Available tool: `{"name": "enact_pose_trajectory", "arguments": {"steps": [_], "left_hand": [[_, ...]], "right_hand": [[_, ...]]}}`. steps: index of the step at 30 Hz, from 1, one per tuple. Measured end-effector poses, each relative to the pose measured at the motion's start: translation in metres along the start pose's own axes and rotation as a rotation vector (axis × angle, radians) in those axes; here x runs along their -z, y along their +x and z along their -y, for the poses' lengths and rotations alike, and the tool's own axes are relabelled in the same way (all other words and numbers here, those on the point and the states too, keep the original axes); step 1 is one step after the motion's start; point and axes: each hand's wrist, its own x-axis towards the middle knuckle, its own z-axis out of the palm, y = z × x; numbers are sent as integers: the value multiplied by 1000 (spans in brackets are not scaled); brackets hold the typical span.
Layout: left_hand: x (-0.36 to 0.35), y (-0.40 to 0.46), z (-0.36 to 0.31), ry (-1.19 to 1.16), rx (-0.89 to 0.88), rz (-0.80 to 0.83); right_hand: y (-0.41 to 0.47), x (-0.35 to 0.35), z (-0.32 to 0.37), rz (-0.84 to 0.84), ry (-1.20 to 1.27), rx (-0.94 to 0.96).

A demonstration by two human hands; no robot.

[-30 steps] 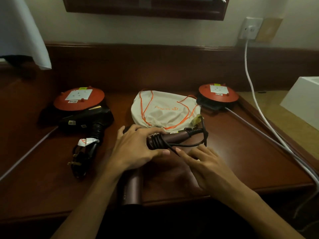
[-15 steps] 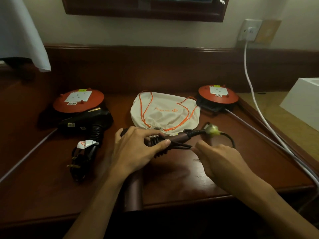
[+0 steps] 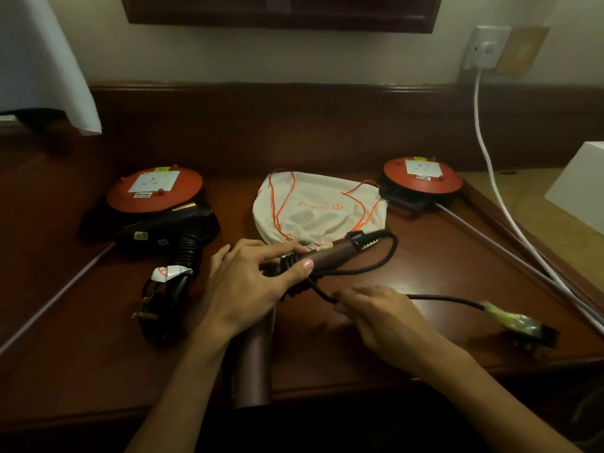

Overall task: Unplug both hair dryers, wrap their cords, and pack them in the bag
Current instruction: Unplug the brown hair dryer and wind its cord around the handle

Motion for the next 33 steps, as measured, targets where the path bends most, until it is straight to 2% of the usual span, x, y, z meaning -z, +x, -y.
{"name": "enact_pose_trajectory", "arguments": {"steps": [4, 7, 9, 12, 16, 18, 22, 27, 33], "left_hand": [[5, -4, -2, 15, -57, 116], [5, -4, -1, 27, -101, 198], [3, -5, -5, 102, -152, 233], [-1, -5, -10, 251, -200, 284], [-16, -7, -15, 526, -311, 372], [-19, -8, -17, 609, -317, 362], [-20, -5, -11, 609, -234, 312], [-20, -2, -9, 497, -183, 291], [-15, -8, -9, 334, -153, 211]], "right_hand": [[16, 2, -29, 42, 104, -153], [40, 0, -53, 253, 182, -331], [59, -5, -66, 380, 200, -261], [71, -4, -73, 455, 258, -190], [85, 22, -60, 500, 305, -110], [93, 38, -50, 482, 323, -78], [92, 75, -24, 446, 407, -68], [75, 84, 3, 509, 337, 25], [63, 99, 11, 414, 220, 92]]}}
